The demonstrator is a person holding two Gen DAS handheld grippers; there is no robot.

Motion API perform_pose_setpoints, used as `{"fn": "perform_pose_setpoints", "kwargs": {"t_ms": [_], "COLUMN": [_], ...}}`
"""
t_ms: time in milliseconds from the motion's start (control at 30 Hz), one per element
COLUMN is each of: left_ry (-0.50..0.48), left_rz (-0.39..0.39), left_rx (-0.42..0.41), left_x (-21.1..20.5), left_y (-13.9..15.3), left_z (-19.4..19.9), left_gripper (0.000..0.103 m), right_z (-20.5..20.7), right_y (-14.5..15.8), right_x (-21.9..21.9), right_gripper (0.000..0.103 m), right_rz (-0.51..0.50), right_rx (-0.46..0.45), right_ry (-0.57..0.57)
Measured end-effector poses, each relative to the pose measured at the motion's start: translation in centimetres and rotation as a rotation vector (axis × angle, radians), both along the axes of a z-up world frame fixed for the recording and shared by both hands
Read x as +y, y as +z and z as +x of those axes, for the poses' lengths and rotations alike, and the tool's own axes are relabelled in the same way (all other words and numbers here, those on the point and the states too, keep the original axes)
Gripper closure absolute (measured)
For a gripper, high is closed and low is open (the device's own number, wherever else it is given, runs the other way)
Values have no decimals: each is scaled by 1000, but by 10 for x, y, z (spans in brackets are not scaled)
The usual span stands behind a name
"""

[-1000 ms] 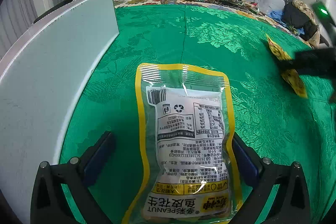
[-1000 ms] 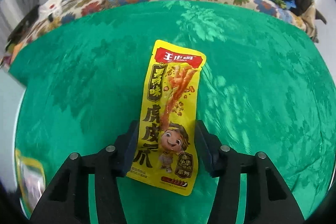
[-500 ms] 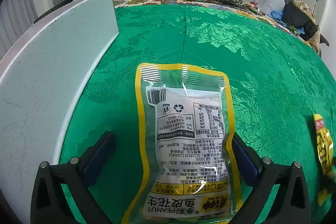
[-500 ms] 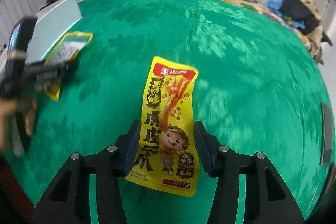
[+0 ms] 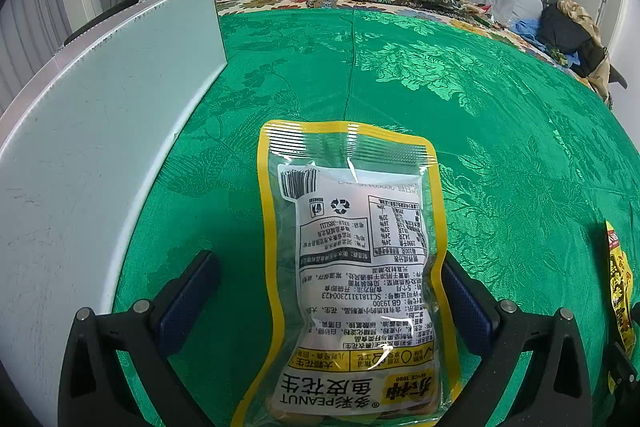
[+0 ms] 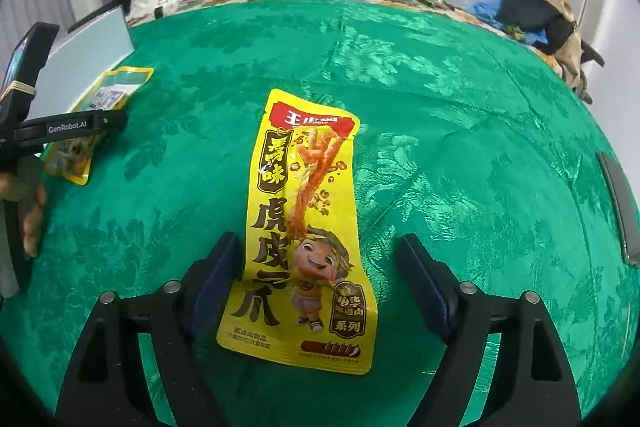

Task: Organize snacks
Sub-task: 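Grasp the yellow chicken-feet snack bag with the right gripper while the left holds the peanut bag, then hold both bags raised above the bedspread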

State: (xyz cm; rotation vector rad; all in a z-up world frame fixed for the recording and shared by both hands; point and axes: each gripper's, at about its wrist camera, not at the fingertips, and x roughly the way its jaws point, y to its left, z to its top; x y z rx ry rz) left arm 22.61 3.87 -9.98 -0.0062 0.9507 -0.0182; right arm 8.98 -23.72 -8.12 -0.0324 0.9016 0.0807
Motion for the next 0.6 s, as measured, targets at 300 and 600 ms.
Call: {"fn": "perform_pose_setpoints", "kwargs": {"t_ms": [300,600], "left_ry": [0,0], "left_rz": [0,0], "left_rx": [0,0], "left_x": [0,0], "left_y": [0,0], "left_z": [0,0], "left_gripper": [0,0], "right_z": [0,0], "right_y": [0,0], "right_x": [0,0], "right_gripper": [19,19], "right_rz": [0,0], "right_rx": [0,0], "right_ry": [0,-1]}}
